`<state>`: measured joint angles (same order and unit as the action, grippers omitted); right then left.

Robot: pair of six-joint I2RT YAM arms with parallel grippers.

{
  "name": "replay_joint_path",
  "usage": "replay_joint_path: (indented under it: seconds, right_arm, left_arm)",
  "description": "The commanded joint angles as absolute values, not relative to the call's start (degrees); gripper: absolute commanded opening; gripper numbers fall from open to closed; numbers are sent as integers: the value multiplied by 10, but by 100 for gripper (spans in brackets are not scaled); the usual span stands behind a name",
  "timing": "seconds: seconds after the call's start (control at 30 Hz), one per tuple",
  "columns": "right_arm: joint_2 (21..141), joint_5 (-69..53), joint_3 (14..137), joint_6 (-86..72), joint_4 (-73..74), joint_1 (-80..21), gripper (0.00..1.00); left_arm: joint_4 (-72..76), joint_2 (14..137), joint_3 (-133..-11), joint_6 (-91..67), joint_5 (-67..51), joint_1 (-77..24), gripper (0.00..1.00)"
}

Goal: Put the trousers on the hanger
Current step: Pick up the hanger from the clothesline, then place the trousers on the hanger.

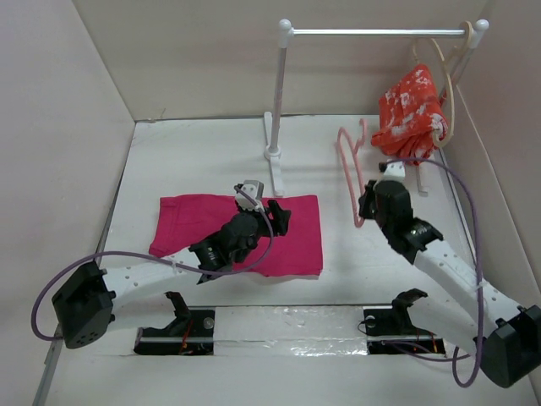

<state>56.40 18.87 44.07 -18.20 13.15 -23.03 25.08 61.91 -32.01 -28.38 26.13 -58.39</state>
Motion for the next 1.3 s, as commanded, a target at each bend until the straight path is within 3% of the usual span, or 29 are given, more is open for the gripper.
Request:
replay_joint_path:
  seconds: [0.0, 0.2, 0.43, 0.7, 0.97, 1.07, 1.27]
  right_arm:
    - [504, 228, 360, -242, 130, -303, 0]
    - [463, 263, 281, -313, 140, -384, 0]
    - [496, 284, 263, -344, 130, -436, 0]
    - [473, 300, 251, -346, 123, -444, 0]
    - [475, 292, 251, -347, 124, -449, 0]
    - [476, 294, 250, -348, 122, -449, 0]
    - [473, 301, 248, -351, 122, -454, 0]
  left_arm:
    - [270, 653, -363, -279, 251, -584, 59]
    - [238, 757, -509, -273, 210, -584, 64]
    - [165, 924, -727, -255, 197, -590, 65]
    - [69, 1071, -914, -240, 200, -590, 64]
    - [20, 1171, -1020, -239, 210, -590, 62]
    - [19, 1190, -1036, -241, 236, -590, 56]
    - [2, 1217, -1062, -233, 278, -590, 26]
